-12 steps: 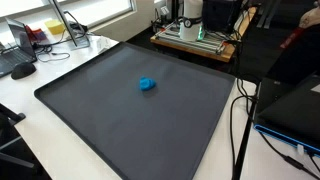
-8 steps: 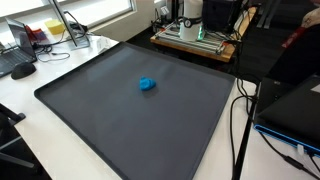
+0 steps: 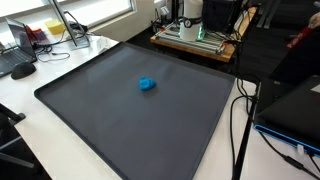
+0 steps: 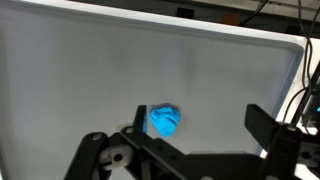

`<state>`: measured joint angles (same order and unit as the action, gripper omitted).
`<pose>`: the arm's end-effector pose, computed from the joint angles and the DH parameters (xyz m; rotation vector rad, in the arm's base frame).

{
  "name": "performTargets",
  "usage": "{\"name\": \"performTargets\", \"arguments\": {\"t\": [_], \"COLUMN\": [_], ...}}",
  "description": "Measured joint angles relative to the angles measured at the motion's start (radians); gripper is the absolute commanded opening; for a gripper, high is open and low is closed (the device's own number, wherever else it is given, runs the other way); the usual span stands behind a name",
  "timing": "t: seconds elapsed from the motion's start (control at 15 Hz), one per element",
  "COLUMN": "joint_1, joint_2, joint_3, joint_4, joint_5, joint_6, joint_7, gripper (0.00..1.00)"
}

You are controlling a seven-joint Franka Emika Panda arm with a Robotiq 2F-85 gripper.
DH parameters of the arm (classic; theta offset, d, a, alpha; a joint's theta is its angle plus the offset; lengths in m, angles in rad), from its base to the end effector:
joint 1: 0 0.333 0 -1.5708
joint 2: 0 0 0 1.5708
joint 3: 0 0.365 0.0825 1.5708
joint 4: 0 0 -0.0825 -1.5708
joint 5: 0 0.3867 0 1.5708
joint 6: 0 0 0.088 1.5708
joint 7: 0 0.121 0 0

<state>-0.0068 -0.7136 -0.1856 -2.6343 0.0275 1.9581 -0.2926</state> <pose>0.3030 -0.0618 0.4868 -2.9966 -0.1996 -0.0896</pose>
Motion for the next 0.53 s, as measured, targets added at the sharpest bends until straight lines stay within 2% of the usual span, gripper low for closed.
{"name": "performTargets", "arguments": {"t": [0.2, 0.53], "joint_1": [0.012, 0.121], "joint_2": [-0.003, -0.022], "joint_3": [0.019, 0.104], "joint_4": [0.001, 0.014], "joint_5": [0.009, 0.044], "joint_6": [0.002, 0.002], "joint_7": [-0.015, -0.019], "gripper": [1.00, 1.00]}}
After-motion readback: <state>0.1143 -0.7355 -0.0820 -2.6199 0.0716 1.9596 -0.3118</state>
